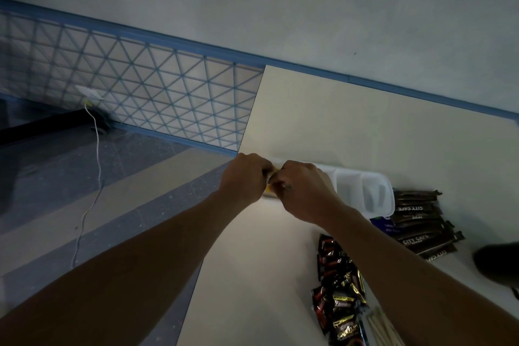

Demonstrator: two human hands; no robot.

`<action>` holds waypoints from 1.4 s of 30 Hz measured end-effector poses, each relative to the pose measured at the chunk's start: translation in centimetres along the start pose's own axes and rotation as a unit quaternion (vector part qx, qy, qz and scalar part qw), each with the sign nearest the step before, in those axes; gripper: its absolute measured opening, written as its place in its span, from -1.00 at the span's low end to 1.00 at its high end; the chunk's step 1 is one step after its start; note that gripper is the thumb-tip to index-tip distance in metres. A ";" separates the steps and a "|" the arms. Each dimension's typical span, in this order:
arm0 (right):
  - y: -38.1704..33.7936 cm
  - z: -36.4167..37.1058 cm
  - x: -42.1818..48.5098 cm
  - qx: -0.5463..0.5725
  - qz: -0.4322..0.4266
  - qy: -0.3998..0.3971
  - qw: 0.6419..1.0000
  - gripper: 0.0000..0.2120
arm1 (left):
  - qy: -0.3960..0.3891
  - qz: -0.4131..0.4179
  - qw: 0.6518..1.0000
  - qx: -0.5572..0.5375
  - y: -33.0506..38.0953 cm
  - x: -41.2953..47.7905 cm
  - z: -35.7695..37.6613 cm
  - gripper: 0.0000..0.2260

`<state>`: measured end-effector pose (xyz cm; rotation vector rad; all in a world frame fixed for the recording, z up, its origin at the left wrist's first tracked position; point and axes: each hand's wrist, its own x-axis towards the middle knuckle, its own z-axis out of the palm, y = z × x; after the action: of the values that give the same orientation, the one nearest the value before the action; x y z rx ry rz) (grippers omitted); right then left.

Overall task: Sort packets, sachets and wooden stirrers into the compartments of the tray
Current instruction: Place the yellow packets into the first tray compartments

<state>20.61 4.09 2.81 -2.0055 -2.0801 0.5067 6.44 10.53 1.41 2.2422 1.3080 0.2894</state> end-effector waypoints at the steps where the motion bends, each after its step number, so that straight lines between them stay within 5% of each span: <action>1: 0.0 -0.1 0.0 0.006 -0.001 0.004 1.000 -0.84 | 0.012 -0.007 1.000 -0.007 0.1 0.0 0.0 -0.76; 7: 0.4 -0.1 0.3 -0.002 0.013 0.010 1.000 -0.85 | -0.015 -0.017 1.000 0.015 -0.3 0.0 0.5 -0.76; 32: 3.1 -1.9 -0.7 0.051 0.099 0.060 0.992 -0.84 | 0.107 -0.026 0.991 -0.070 -1.2 -0.6 0.5 -0.81; 42: 4.0 -2.0 -1.6 0.015 0.124 0.023 0.992 -0.77 | 0.053 -0.023 0.997 -0.047 -0.2 -0.9 0.4 -0.76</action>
<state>25.14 2.76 3.25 -2.2480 -1.7945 0.5242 6.03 9.72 1.05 2.1413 1.3699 0.4500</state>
